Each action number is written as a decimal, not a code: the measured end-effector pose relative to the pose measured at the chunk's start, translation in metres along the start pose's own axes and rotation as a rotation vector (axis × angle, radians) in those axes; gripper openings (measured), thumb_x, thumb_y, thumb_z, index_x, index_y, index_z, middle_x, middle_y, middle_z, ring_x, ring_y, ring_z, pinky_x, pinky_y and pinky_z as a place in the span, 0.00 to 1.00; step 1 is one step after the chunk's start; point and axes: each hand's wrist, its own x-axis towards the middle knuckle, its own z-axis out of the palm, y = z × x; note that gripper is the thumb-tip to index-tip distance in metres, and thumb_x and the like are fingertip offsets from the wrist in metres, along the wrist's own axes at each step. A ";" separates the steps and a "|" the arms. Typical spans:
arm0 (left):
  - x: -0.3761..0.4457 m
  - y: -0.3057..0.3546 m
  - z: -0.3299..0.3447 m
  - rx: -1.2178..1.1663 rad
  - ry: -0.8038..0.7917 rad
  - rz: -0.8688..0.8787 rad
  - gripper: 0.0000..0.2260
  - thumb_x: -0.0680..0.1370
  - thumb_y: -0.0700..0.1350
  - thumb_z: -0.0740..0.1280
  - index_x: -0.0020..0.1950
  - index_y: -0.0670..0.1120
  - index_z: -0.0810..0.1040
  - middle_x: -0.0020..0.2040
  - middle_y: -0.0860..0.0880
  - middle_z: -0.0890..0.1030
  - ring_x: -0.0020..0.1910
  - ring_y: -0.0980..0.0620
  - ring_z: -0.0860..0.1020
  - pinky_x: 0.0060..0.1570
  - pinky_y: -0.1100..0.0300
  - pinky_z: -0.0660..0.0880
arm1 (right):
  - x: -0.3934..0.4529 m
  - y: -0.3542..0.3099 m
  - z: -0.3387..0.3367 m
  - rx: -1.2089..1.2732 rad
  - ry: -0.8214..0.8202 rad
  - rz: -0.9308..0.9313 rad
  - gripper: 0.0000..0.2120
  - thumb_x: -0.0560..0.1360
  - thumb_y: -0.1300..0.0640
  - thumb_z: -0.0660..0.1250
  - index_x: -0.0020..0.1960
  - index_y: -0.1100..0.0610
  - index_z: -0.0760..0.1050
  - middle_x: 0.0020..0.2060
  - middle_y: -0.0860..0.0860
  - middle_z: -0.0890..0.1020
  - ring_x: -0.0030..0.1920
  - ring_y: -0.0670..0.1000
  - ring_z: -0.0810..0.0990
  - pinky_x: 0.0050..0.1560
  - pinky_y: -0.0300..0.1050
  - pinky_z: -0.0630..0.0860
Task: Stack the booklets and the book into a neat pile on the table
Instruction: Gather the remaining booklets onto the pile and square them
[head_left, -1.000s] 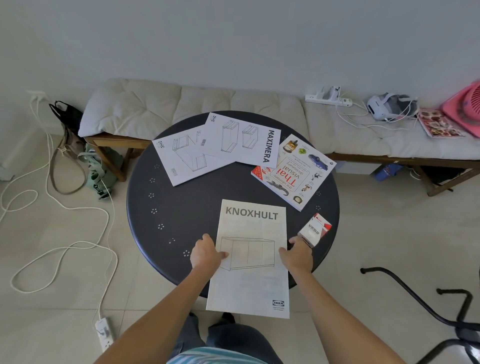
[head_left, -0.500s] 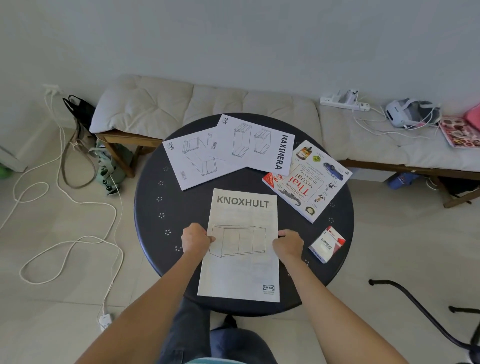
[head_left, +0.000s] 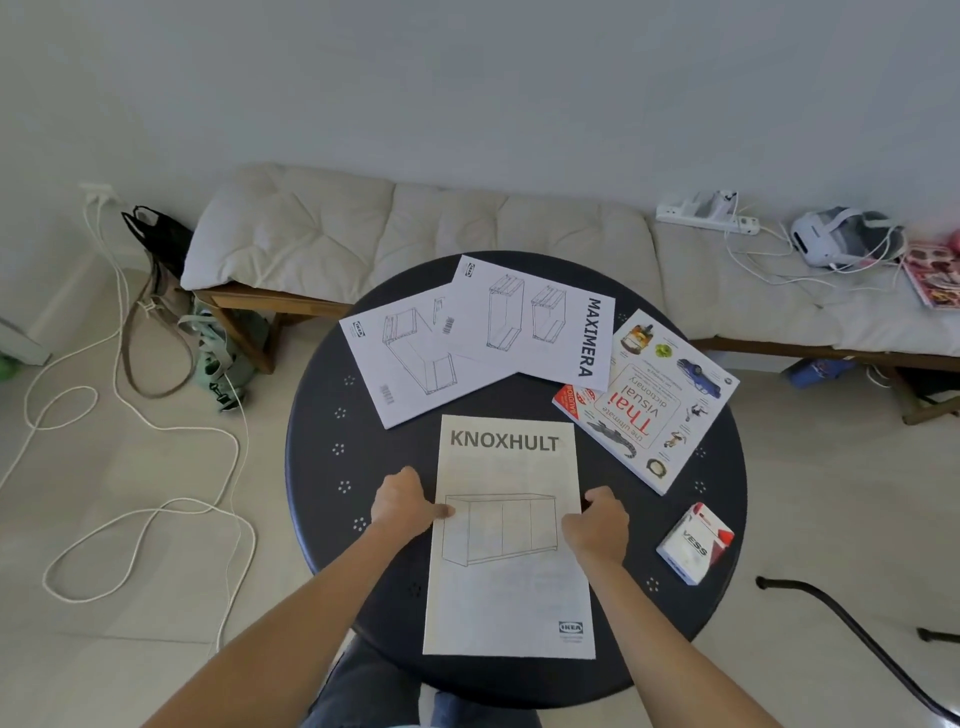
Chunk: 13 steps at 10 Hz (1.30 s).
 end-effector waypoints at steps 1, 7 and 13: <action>0.031 0.010 -0.037 -0.050 0.069 0.101 0.17 0.71 0.53 0.73 0.48 0.42 0.74 0.43 0.48 0.75 0.41 0.49 0.75 0.39 0.56 0.73 | 0.015 -0.025 -0.002 0.058 0.052 -0.021 0.16 0.70 0.66 0.69 0.57 0.59 0.73 0.56 0.57 0.79 0.56 0.57 0.79 0.46 0.47 0.80; 0.185 0.120 -0.113 -0.062 0.095 0.196 0.28 0.75 0.50 0.69 0.69 0.38 0.65 0.67 0.39 0.71 0.65 0.42 0.71 0.60 0.53 0.70 | 0.100 -0.168 0.022 1.265 -0.202 0.610 0.21 0.80 0.60 0.60 0.72 0.63 0.65 0.72 0.59 0.69 0.72 0.55 0.69 0.71 0.45 0.68; 0.160 0.118 -0.100 -0.506 -0.247 0.073 0.14 0.70 0.43 0.76 0.47 0.36 0.78 0.47 0.44 0.80 0.38 0.49 0.78 0.42 0.61 0.75 | 0.123 -0.188 0.020 1.213 -0.105 0.544 0.16 0.74 0.60 0.69 0.60 0.61 0.74 0.55 0.55 0.80 0.46 0.50 0.78 0.41 0.41 0.76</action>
